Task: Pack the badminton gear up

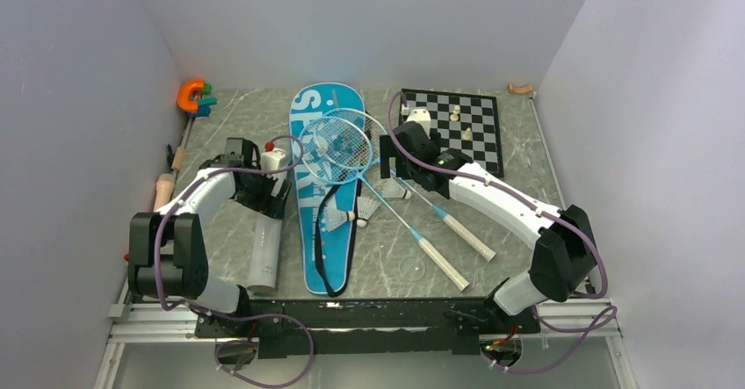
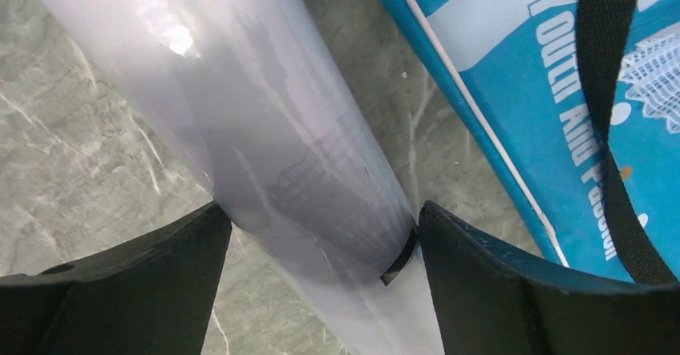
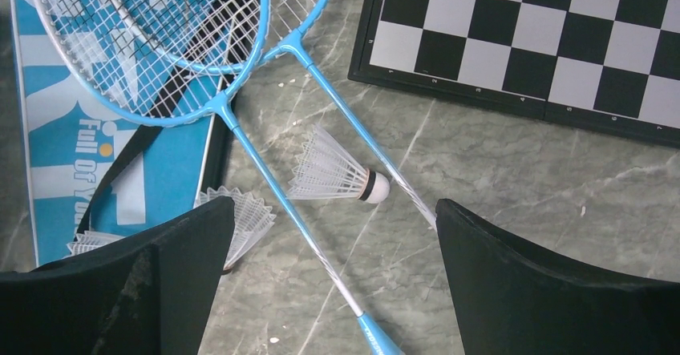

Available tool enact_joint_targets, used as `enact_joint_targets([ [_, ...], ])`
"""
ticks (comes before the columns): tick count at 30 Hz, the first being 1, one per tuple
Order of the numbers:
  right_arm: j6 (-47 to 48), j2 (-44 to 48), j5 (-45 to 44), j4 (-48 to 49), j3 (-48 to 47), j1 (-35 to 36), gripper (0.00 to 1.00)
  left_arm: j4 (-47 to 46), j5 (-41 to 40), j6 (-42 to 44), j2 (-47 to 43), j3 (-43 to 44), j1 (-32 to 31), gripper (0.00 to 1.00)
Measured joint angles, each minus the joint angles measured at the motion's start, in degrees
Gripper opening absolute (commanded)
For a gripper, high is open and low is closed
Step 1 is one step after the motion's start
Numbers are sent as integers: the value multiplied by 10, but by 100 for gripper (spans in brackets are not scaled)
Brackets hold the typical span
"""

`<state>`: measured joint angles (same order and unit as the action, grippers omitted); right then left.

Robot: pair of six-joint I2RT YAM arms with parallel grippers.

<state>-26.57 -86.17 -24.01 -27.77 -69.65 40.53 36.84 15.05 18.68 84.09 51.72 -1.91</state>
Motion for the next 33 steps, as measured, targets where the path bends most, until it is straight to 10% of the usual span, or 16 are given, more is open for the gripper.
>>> enact_joint_targets([
  [9, -3, 0, 1, 0, 0, 0, 100, -3, -56, 61, 29, 36, 11, 70],
  [33, -14, 8, -1, 0, 15, 45, 100, 19, -70, 176, -44, -40, 73, 100],
])
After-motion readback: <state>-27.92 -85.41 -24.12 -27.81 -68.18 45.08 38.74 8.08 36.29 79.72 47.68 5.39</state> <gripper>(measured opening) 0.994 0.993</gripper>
